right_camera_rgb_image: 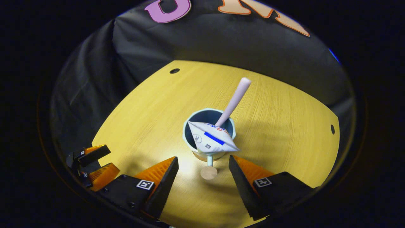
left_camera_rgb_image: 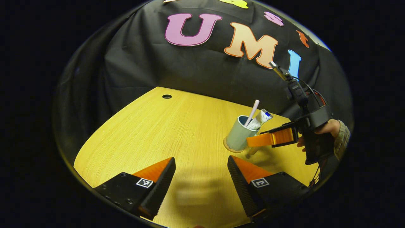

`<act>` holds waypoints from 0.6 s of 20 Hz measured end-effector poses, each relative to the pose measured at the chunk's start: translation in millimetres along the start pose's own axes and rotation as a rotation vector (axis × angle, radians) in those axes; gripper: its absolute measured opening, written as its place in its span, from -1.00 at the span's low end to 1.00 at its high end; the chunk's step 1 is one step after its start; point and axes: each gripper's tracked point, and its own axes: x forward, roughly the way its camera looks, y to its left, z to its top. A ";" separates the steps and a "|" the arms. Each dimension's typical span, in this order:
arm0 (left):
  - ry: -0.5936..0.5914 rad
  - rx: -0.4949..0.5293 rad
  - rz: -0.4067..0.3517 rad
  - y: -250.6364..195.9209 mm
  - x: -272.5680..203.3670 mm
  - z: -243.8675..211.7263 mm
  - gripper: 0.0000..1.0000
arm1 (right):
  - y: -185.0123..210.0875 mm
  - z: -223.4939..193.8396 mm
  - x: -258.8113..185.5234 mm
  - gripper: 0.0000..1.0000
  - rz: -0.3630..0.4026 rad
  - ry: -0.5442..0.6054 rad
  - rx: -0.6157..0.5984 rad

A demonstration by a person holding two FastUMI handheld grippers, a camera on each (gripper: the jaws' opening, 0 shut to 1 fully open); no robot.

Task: Put the toothbrush and toothpaste on the desktop into the cup, then pick up the cup and place it on the coaster on the desktop.

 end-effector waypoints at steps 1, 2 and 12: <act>-0.004 0.008 -0.006 -5.4 0.4 2.5 0.92 | -4.4 -0.8 -13.1 0.99 0.002 -0.031 0.021; -0.007 0.018 -0.014 -12.2 0.8 6.2 0.91 | -10.8 -1.2 -25.9 0.90 -0.006 -0.065 0.039; -0.011 0.100 -0.124 -89.3 -2.6 14.1 0.91 | -85.8 -33.3 -149.9 0.90 -0.154 -0.349 0.229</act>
